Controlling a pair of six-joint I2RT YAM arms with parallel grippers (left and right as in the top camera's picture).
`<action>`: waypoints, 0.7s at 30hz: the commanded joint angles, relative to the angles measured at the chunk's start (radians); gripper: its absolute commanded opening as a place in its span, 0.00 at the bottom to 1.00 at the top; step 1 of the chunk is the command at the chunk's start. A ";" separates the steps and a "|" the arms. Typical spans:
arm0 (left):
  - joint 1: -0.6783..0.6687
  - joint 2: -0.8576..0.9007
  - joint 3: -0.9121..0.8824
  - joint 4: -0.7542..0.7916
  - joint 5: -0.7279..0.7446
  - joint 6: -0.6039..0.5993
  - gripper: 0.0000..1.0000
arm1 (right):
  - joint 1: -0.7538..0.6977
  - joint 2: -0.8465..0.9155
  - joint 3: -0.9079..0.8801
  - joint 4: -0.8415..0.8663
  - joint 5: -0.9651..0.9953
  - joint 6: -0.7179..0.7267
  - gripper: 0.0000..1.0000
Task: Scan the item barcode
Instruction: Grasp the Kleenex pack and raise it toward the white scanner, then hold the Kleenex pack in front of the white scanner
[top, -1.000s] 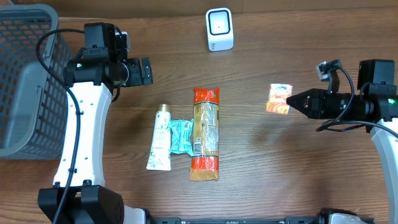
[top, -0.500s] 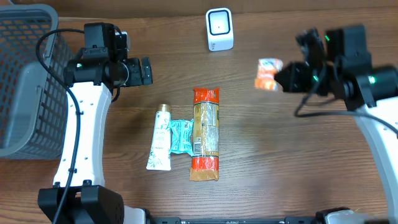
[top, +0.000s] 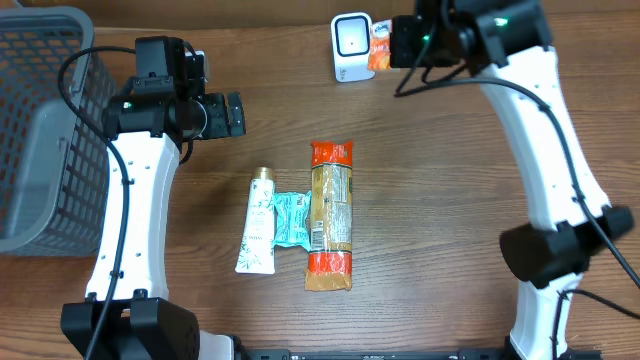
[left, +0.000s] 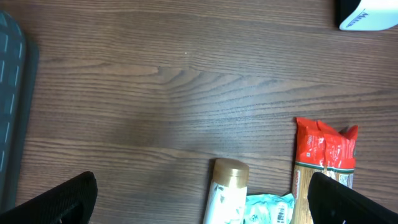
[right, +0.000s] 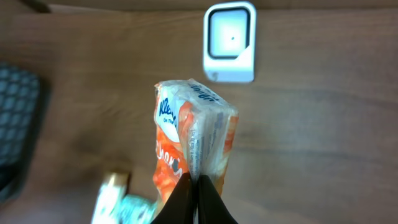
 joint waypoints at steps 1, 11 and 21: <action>-0.013 -0.005 0.011 0.004 -0.006 -0.014 1.00 | -0.001 0.061 0.014 0.053 0.098 -0.026 0.04; -0.013 -0.005 0.011 0.004 -0.006 -0.014 1.00 | -0.001 0.251 0.013 0.284 0.124 -0.049 0.04; -0.013 -0.005 0.011 0.004 -0.006 -0.014 1.00 | 0.034 0.354 0.011 0.452 0.301 -0.048 0.04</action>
